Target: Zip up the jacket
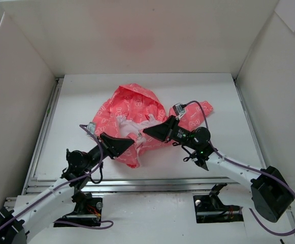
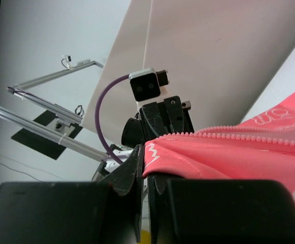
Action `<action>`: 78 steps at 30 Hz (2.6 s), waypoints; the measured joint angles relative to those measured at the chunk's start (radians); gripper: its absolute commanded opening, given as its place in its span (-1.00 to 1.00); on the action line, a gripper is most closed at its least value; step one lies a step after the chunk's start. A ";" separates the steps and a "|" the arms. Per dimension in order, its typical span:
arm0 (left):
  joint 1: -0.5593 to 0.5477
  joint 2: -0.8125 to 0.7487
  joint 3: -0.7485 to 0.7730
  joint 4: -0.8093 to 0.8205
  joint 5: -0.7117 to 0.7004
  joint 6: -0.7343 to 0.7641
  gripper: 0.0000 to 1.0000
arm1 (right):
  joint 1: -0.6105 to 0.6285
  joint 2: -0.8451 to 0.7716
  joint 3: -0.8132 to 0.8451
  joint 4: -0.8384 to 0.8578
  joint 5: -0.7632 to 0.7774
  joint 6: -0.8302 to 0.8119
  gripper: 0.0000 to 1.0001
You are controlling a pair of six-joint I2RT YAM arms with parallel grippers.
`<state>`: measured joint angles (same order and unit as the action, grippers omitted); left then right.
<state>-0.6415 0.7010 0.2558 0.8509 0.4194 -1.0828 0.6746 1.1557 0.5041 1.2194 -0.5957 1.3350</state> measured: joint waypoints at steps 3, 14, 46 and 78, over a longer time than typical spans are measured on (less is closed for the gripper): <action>0.011 -0.009 -0.010 0.010 -0.002 0.010 -1.00 | 0.000 0.000 -0.017 0.003 -0.015 0.050 -1.00; 0.029 0.039 -0.011 0.109 0.037 0.035 -1.00 | -0.001 0.000 -0.040 0.007 -0.045 0.105 -1.00; 0.029 0.027 -0.011 0.157 0.107 0.052 -1.00 | -0.020 0.037 -0.046 0.012 -0.060 0.130 -1.00; 0.055 0.086 -0.011 0.233 0.131 0.017 -1.00 | -0.021 0.004 -0.054 0.012 -0.075 0.130 -1.00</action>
<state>-0.5861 0.7868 0.2451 1.0840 0.5507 -1.0660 0.6540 1.1599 0.4503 1.2312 -0.6708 1.4654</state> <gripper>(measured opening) 0.003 0.008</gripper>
